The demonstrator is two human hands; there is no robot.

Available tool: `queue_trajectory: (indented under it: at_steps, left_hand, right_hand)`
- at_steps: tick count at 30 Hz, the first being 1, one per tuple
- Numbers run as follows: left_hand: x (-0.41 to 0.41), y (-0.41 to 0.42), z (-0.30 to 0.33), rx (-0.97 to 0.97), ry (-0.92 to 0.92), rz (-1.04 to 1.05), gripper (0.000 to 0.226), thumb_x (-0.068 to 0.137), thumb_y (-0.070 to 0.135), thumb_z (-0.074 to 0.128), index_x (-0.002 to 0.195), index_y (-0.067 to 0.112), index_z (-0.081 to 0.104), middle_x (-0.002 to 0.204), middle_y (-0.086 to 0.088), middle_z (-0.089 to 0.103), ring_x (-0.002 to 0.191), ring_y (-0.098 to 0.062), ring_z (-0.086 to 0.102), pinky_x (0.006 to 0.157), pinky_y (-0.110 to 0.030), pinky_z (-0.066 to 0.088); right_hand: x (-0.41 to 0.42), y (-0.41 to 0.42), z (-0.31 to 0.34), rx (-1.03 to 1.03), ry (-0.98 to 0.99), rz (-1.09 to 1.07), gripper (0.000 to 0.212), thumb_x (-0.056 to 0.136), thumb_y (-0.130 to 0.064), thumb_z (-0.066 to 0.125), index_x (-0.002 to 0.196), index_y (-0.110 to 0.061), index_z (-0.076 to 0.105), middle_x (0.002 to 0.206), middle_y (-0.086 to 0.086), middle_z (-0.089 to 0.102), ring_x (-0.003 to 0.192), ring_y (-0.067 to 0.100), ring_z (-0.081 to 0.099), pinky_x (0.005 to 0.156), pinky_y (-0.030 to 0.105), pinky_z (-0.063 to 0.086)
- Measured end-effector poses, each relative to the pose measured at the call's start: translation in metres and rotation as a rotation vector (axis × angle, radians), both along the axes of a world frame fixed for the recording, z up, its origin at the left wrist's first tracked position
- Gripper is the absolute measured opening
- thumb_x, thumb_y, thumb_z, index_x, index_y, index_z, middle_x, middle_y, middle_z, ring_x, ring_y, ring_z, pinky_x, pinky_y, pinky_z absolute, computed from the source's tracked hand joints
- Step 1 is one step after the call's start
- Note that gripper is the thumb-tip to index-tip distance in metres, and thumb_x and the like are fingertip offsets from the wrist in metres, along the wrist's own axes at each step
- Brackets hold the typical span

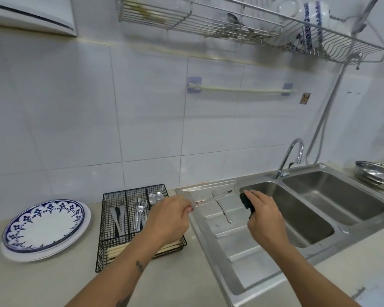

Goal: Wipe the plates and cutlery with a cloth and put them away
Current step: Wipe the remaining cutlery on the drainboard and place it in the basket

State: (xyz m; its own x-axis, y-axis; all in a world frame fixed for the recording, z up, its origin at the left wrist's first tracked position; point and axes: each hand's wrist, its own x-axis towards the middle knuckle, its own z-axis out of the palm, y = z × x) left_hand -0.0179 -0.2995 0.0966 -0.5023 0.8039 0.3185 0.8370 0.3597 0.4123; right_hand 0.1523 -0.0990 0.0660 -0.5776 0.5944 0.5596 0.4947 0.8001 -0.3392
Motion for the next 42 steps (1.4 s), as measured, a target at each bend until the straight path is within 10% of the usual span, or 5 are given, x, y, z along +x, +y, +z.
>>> queue_trajectory:
  at_steps: [14,18,31,36,42]
  left_hand:
    - [0.02,0.025,0.003,-0.073,-0.39,-0.03,0.029,0.094,0.042,0.062,0.078,0.021,0.073,0.054,0.011,0.054,0.053,-0.007,0.048,0.055,-0.025,0.037]
    - [0.028,0.035,0.002,-0.022,-0.514,-0.09,0.018,0.093,0.031,0.066,0.083,0.022,0.077,0.046,0.018,0.053,0.048,0.001,0.046,0.055,-0.022,0.037]
    - [0.041,0.047,-0.025,0.227,-0.955,0.103,0.017,0.093,0.012,0.067,0.085,0.023,0.077,0.078,0.003,0.068,0.076,-0.011,0.058,0.071,-0.023,0.043]
    - [0.045,0.061,-0.02,0.29,-1.043,0.19,0.015,0.09,0.002,0.06,0.086,0.014,0.069,0.082,-0.007,0.067,0.075,-0.021,0.063,0.064,-0.029,0.048]
    - [0.052,0.065,-0.004,0.608,-1.412,0.288,0.011,0.089,-0.008,0.055,0.086,0.0,0.063,0.078,-0.018,0.071,0.077,-0.032,0.073,0.07,-0.036,0.061]
  right_hand:
    - [-0.01,-0.037,-0.003,0.172,0.025,0.182,0.048,0.071,0.0,0.041,0.111,-0.018,0.062,0.119,-0.003,0.056,0.11,0.022,0.054,0.1,0.031,0.033]
    - [-0.004,-0.041,-0.005,0.21,-0.077,0.263,0.055,0.075,-0.007,0.03,0.12,-0.018,0.06,0.129,0.0,0.055,0.125,0.026,0.048,0.108,0.049,0.035]
    - [0.029,0.003,0.018,-0.22,0.223,0.044,0.058,0.078,0.009,0.041,0.125,-0.015,0.065,0.124,-0.003,0.062,0.106,0.023,0.061,0.094,0.04,0.051]
    - [0.011,-0.037,0.026,-0.198,0.254,0.122,0.057,0.073,0.002,0.038,0.118,-0.017,0.068,0.114,-0.009,0.063,0.1,0.006,0.055,0.092,0.011,0.04]
    - [-0.003,-0.075,-0.022,-0.099,0.077,0.176,0.067,0.07,0.01,0.054,0.129,-0.02,0.054,0.129,-0.005,0.052,0.116,0.014,0.046,0.093,0.024,0.044]
